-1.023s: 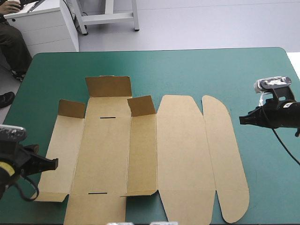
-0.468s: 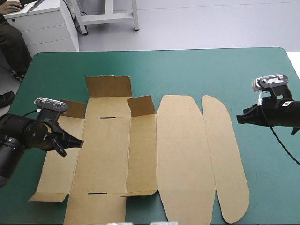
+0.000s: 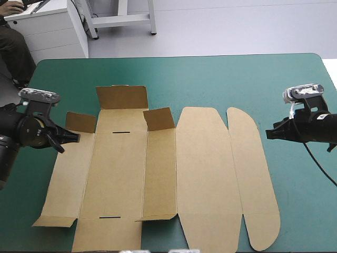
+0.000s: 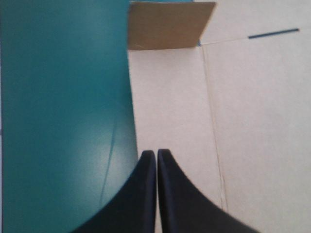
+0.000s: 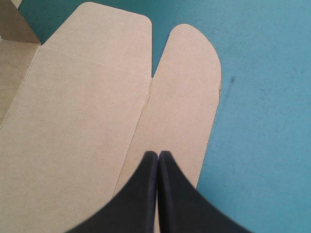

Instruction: Fold the box

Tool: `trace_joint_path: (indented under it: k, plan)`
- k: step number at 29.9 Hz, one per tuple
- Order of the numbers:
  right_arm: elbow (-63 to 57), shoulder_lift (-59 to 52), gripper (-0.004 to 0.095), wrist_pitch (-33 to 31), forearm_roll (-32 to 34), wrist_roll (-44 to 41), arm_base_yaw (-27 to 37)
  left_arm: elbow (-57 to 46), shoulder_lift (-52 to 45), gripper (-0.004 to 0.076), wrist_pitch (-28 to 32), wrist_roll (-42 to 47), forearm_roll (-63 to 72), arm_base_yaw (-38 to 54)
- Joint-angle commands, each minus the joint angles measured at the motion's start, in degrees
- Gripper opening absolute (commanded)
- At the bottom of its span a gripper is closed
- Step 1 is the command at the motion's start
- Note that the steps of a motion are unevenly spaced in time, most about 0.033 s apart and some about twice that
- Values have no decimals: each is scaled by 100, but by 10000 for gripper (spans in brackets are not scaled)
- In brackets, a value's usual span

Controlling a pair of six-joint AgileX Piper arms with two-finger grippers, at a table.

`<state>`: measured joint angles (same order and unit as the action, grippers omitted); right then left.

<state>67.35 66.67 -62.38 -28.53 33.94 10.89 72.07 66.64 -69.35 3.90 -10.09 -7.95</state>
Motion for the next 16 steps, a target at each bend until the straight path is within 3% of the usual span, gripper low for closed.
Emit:
trace_joint_path:
  k: [1, 6, 12, 16]
  plan:
    - [128, -135, -15, 198, -168, 76, 28, 313, -91, -10, 239, -50, 269, 691]
    - [128, -124, -15, 220, -178, 76, 28, 349, 8, -10, 227, -682, 1499, 2173]
    - [128, -124, -15, 210, -178, 76, 28, 349, 249, -10, -237, -1395, 3050, 3996]
    - [128, -124, -15, 220, -192, 76, 28, 338, 435, -10, -428, -1723, 3664, 4615]
